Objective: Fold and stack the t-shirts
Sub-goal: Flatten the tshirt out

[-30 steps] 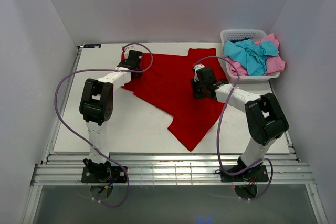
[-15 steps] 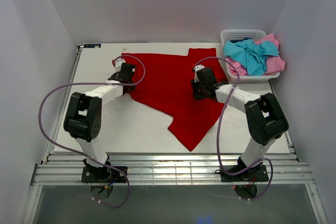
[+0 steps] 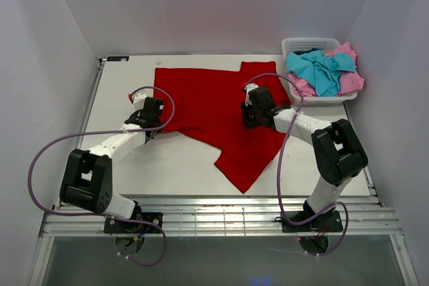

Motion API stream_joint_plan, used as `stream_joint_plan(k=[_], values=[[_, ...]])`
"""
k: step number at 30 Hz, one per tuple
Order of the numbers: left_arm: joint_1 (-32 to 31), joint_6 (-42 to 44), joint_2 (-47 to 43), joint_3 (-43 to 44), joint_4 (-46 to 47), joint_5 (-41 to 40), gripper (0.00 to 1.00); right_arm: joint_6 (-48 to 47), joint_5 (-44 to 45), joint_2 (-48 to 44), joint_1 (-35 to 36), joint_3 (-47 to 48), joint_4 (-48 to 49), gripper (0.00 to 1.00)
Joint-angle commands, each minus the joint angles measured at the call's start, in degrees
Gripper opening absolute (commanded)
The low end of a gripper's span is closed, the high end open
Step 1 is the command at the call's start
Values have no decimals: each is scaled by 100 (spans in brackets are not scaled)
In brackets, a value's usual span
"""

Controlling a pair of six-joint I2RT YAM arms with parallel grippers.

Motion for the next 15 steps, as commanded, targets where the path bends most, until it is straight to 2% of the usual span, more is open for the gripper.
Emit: stream_joint_plan(k=[1, 7, 15], values=[[-19, -266, -183, -140, -283, -205, 0, 56, -50, -206, 65, -131, 222, 33], [-19, -477, -596, -368, -705, -30, 0, 21, 55, -276, 65, -158, 151, 33], [-89, -758, -1668, -1036, -1074, 376, 0, 21, 117, -276, 74, -17, 2, 33]])
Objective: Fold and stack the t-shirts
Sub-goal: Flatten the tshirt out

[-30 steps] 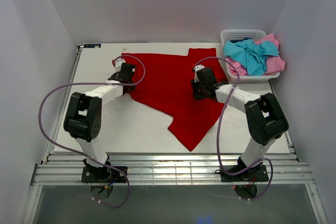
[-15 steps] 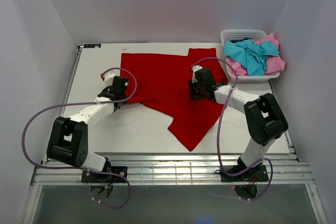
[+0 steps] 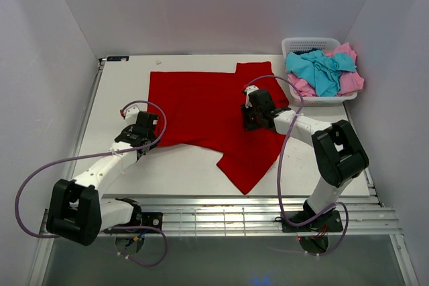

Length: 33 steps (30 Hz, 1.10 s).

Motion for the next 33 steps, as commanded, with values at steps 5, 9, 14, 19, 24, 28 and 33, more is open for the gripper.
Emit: stream_joint_plan(k=[5, 9, 14, 19, 24, 28, 33], values=[[-72, -456, -417, -108, -439, -89, 23, 17, 62, -294, 79, 173, -66, 33], [-72, -596, -618, 50, -484, -361, 70, -27, 45, -443, 114, 164, -180, 35], [-98, -737, -1277, 252, -379, -519, 71, -45, 62, -654, 140, 138, -391, 36], [-90, -89, -595, 515, 604, -625, 53, 183, -210, -970, 289, -55, -602, 34], [-72, 299, 1458, 1665, 984, -521, 0, 534, -219, -1435, 632, -714, -725, 10], [-37, 642, 2751, 2633, 1177, -345, 0, 711, 25, -1683, 817, -1136, -673, 8], [7, 941, 3818, 3722, 1046, -371, 0, 676, 773, -1394, 800, -699, -892, 8]])
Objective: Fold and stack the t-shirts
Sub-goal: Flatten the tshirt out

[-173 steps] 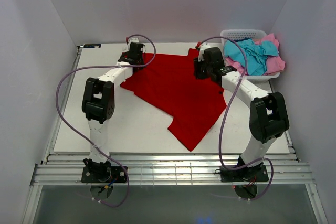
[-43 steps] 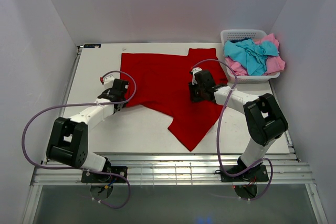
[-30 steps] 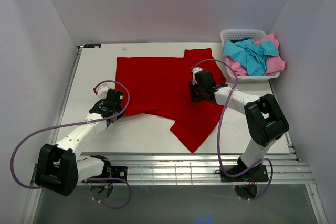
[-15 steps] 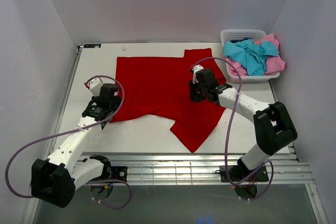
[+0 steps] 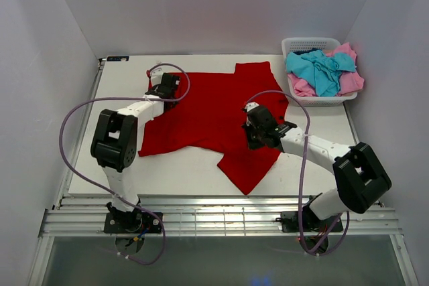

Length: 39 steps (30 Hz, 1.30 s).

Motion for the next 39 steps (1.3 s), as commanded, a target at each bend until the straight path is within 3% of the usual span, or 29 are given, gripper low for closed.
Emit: stream_joint_plan(k=[1, 15, 23, 32, 36, 39], values=[[60, 338, 310, 561, 34, 21, 0, 88, 621, 163, -40, 487, -92, 8], [806, 479, 1823, 1643, -326, 574, 0, 149, 358, 2246, -1226, 1964, -75, 8], [1009, 523, 2272, 2144, -344, 812, 0, 140, 42, 3124, -1630, 2491, -321, 8], [1185, 540, 2667, 2583, -432, 970, 0, 35, -380, 4205, -2079, 3853, -699, 8], [1185, 575, 2625, 2610, -319, 1084, 0, -228, -433, 4356, -2202, 4346, -866, 8], [1176, 558, 2205, 2347, -38, 1189, 0, -501, -346, 3918, -2202, 4181, -683, 8]])
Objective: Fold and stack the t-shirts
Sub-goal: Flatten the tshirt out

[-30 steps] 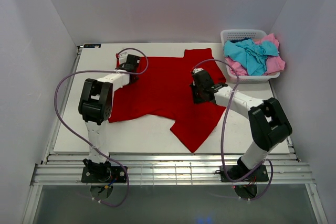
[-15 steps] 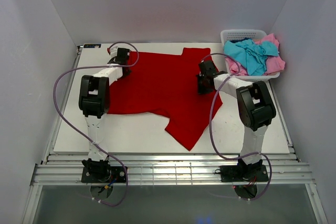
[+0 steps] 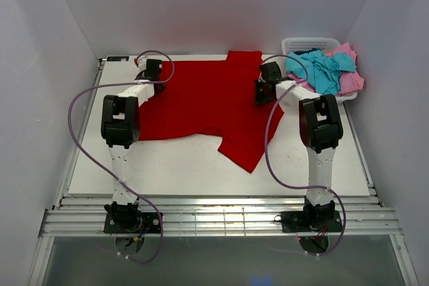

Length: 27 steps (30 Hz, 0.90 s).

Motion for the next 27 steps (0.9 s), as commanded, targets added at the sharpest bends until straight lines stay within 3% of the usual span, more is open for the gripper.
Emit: stream_joint_plan(k=[1, 5, 11, 16, 27], values=[[28, 55, -352, -383, 18, 318, 0, -431, 166, -386, -38, -268, -227, 8], [-94, 134, -1178, -832, 378, 248, 0, -563, 113, -1991, 58, -1355, 204, 8], [-305, 266, -1935, -850, 309, 335, 0, -599, 8, -3453, 629, -2193, -6, 9], [-551, 284, -2260, -1245, 256, 362, 0, -212, -519, -3781, 1069, -2993, -51, 8], [-789, 108, -2753, -2335, 282, 458, 0, 272, -599, -3587, 1710, -3943, 362, 8]])
